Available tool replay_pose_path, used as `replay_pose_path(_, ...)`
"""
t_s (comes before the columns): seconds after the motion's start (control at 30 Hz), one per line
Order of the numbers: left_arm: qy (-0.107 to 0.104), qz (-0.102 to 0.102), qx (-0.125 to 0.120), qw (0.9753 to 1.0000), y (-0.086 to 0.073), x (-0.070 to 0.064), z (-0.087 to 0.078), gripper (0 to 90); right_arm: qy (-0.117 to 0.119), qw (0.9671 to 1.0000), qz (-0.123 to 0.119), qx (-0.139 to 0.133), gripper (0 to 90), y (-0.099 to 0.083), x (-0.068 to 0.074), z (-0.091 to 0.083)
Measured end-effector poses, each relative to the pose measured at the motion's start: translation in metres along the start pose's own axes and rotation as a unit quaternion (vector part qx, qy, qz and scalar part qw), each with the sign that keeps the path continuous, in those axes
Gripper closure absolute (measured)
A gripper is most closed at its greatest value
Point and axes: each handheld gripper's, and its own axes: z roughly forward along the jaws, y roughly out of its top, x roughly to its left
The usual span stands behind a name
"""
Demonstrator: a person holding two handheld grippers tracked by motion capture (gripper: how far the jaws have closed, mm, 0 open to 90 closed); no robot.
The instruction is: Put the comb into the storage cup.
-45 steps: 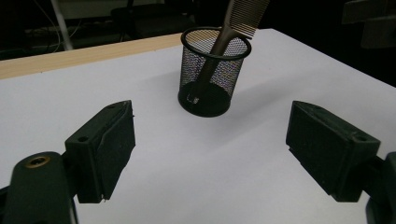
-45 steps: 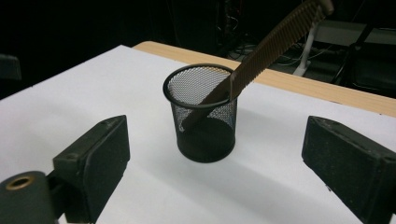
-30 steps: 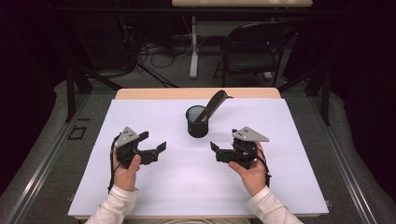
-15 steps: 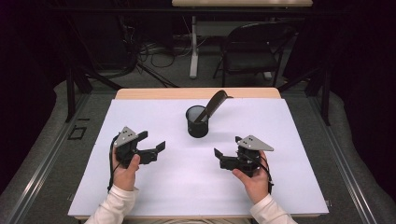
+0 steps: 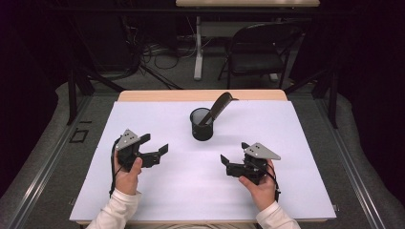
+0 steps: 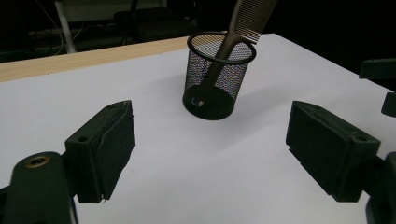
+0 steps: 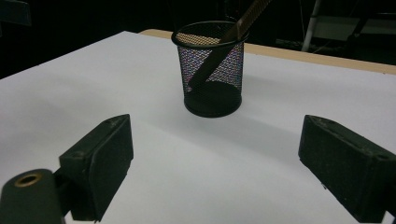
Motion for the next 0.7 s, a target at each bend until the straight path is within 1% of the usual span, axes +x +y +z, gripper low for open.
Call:
replay_pose_path(0.17, 0.000, -0.001, -0.001, 1.0000, 0.0000, 0.0008, -0.0006, 15.9, -0.004, 1.0000, -0.001, -0.002, 11.2, -0.0030, -0.0011, 0.0007)
replay_pose_path(0.33, 0.000, -0.002, 0.000, 1.0000, -0.0001, 0.0006, -0.0004, 15.9, -0.007, 1.0000, 0.006, 0.002, 11.4, -0.0060, -0.0031, 0.0024)
replay_pose_path(0.63, 0.000, -0.002, 0.000, 1.0000, -0.0003, 0.0013, 0.0000, 15.9, -0.011, 0.9999, 0.000, 0.006, 11.6, -0.0095, -0.0036, 0.0045)
replay_pose_path(0.7, 0.002, -0.001, 0.000, 1.0000, -0.0002, 0.0015, -0.0001, 15.9, -0.012, 0.9999, 0.003, 0.007, 11.8, -0.0096, -0.0040, 0.0043)
